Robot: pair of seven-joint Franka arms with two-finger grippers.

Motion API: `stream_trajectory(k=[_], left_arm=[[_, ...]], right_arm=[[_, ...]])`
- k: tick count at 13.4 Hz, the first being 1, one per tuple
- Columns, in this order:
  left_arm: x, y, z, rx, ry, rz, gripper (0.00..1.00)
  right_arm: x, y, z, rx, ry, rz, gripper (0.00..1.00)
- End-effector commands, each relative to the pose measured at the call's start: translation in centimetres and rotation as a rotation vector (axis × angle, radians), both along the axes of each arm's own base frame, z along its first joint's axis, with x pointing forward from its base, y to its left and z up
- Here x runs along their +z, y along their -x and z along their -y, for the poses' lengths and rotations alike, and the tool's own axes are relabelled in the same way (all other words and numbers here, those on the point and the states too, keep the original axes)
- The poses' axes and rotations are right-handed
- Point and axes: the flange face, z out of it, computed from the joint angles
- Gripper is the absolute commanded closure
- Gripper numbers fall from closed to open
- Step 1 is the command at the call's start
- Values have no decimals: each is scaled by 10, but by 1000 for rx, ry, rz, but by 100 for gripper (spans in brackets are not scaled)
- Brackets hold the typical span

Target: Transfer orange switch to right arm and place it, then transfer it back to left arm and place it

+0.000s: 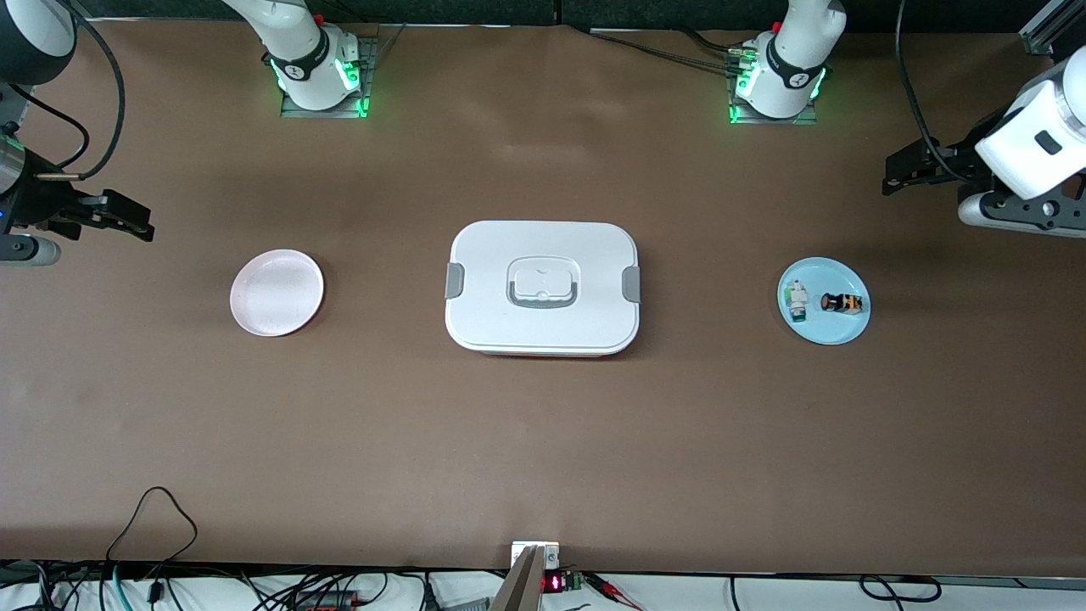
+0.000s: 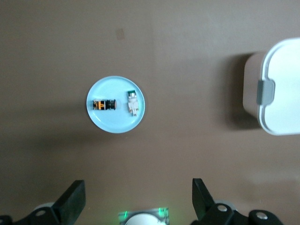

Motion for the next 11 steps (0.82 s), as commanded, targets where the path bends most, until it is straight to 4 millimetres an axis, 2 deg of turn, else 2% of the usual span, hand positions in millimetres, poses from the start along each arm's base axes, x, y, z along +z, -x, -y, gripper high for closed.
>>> stream_trajectory(k=[1, 2, 4, 9, 10, 11], left_arm=[[2, 27, 1, 62, 15, 60, 0], [4, 27, -8, 78, 17, 61, 0], [5, 21, -22, 91, 25, 66, 0], [5, 13, -29, 60, 13, 70, 0], [7, 11, -27, 58, 14, 72, 0], [7, 11, -29, 60, 14, 74, 0]], right_arm=[[8, 3, 6, 10, 2, -2, 0], [7, 5, 11, -2, -6, -13, 0], [8, 6, 3, -2, -8, -14, 0], [12, 8, 9, -13, -8, -18, 0], [22, 7, 7, -9, -7, -5, 0], [25, 7, 8, -11, -7, -7, 0]])
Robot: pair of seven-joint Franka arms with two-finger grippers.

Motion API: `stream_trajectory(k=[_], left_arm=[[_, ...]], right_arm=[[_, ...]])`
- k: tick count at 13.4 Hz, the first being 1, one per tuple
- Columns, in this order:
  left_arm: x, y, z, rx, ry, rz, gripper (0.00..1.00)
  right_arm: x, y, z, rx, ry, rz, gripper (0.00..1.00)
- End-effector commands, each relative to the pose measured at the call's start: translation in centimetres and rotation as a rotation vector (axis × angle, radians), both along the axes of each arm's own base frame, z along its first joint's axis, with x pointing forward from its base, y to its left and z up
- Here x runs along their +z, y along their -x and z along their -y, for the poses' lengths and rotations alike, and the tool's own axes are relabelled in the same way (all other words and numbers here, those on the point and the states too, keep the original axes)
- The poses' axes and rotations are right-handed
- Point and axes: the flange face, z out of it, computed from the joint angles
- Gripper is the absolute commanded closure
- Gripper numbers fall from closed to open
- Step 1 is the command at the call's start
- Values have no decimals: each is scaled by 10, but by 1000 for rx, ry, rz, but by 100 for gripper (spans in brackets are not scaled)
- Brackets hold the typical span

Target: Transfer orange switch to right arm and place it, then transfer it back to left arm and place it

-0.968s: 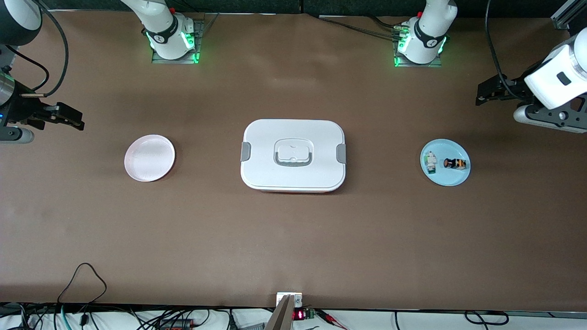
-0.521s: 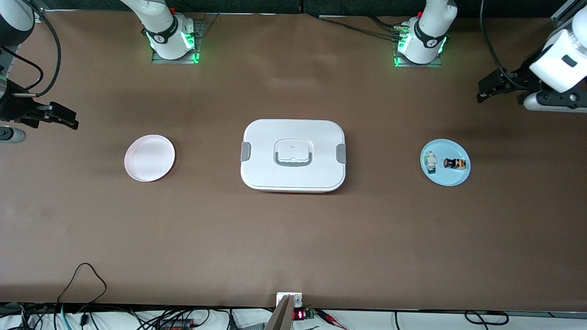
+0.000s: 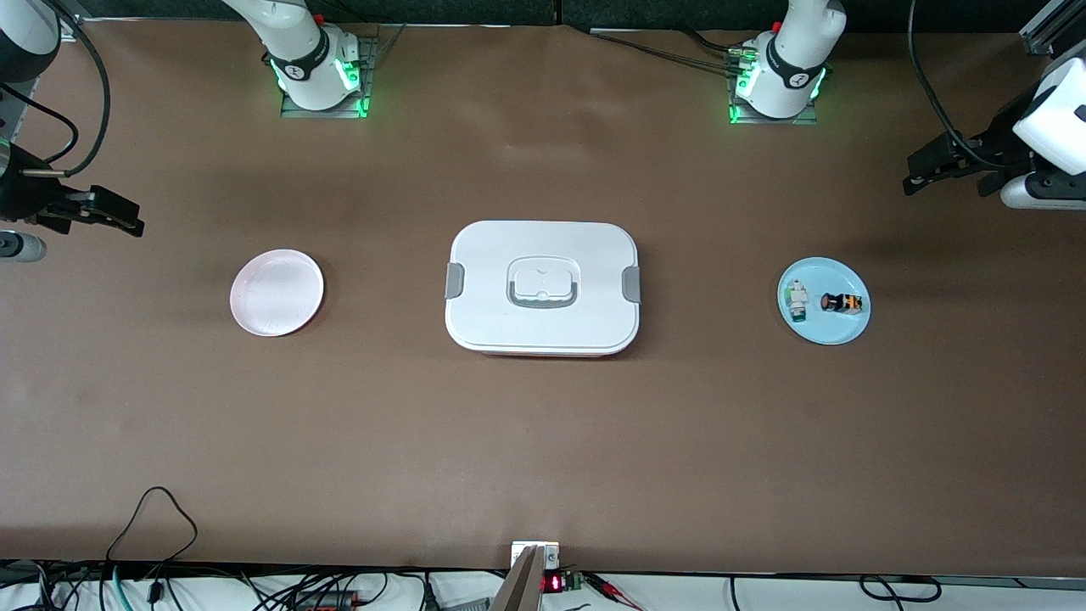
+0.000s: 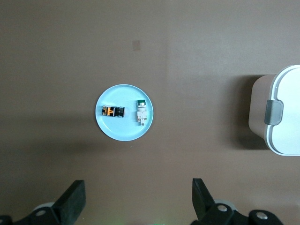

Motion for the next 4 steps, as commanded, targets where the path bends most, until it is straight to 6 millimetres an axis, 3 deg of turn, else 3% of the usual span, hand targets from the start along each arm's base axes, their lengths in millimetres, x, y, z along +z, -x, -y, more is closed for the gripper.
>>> stream_trajectory(k=[1, 4], left_arm=[[5, -4, 0, -18, 10, 13, 0], [4, -4, 1, -14, 8, 4, 0]], right_arm=[[18, 4, -1, 2, -7, 3, 0], [19, 4, 0, -5, -19, 4, 0]])
